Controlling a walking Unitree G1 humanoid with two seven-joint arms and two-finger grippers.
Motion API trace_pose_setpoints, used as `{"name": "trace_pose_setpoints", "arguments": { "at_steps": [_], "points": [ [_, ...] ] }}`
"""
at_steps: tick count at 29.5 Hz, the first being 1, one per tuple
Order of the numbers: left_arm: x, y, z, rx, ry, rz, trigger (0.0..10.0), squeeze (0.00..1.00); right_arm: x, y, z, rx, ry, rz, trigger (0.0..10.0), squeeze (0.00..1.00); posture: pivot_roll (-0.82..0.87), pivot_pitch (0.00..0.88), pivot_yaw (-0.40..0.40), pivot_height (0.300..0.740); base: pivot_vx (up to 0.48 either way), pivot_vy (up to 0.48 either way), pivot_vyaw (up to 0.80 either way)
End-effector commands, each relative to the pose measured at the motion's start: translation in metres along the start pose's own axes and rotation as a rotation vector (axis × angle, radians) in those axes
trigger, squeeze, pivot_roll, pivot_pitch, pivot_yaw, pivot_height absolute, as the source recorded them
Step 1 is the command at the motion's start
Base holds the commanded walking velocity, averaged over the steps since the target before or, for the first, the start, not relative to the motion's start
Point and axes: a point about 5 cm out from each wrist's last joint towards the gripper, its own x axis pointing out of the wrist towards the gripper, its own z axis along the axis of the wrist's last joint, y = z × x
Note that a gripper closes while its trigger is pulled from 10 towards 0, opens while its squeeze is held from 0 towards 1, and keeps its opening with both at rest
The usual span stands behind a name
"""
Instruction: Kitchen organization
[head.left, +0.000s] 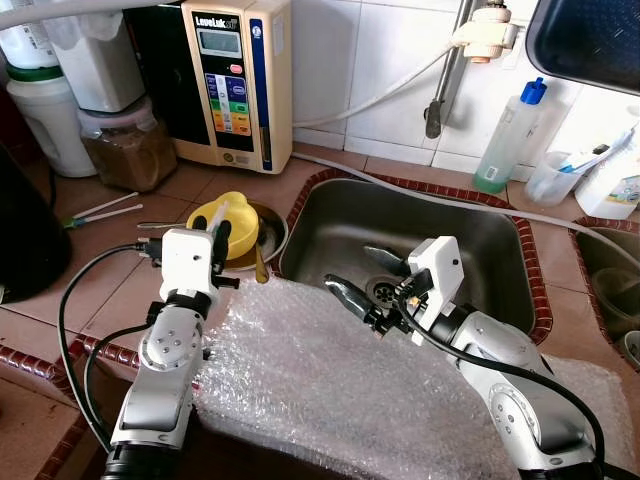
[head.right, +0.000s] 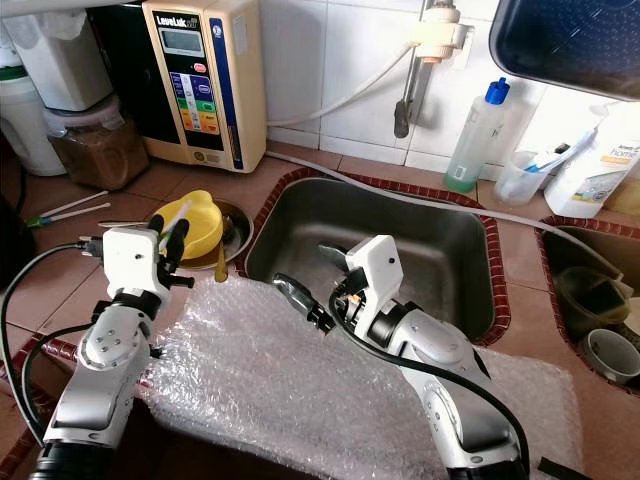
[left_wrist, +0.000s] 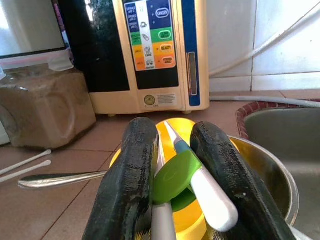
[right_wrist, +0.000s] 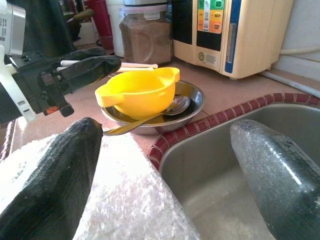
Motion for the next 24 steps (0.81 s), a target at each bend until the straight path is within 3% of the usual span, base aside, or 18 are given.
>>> {"name": "trace_pose_setpoints", "arguments": {
  "at_steps": [1, 10, 16, 18, 21, 24],
  "points": [
    [-0.001, 0.003, 0.003, 0.017, -0.007, 0.003, 0.0, 0.00, 0.000, 0.001, 0.009, -0.024, -0.028, 0.010, 10.0, 0.00, 0.01, 0.000, -0.013, 0.740, 0.000, 0.000, 0.00],
    [0.003, 0.002, 0.017, 0.022, -0.077, 0.016, 0.0, 0.00, 0.005, -0.002, 0.009, -0.033, -0.043, -0.033, 10.0, 0.00, 0.01, 0.000, -0.013, 0.740, 0.000, 0.000, 0.00],
    [0.006, -0.020, 0.035, -0.061, -0.186, -0.100, 0.0, 0.00, 0.012, -0.009, 0.014, -0.044, -0.077, -0.092, 10.0, 0.00, 0.01, 0.000, -0.018, 0.740, 0.000, 0.000, 0.00],
    [0.005, -0.036, 0.045, -0.121, -0.246, -0.204, 0.0, 0.00, 0.017, -0.020, 0.022, 0.000, -0.131, -0.164, 10.0, 0.00, 0.01, 0.000, -0.020, 0.740, 0.000, 0.000, 0.00],
    [0.006, -0.041, 0.051, -0.131, -0.275, -0.229, 0.0, 0.00, 0.021, -0.025, 0.028, 0.044, -0.166, -0.197, 10.0, 0.00, 0.01, 0.000, -0.019, 0.740, 0.000, 0.000, 0.00],
    [0.009, -0.052, 0.062, -0.185, -0.325, -0.307, 0.0, 0.00, 0.026, -0.027, 0.034, 0.162, -0.226, -0.216, 10.0, 0.00, 0.00, 0.000, -0.023, 0.740, 0.000, 0.000, 0.00]
  ]
}}
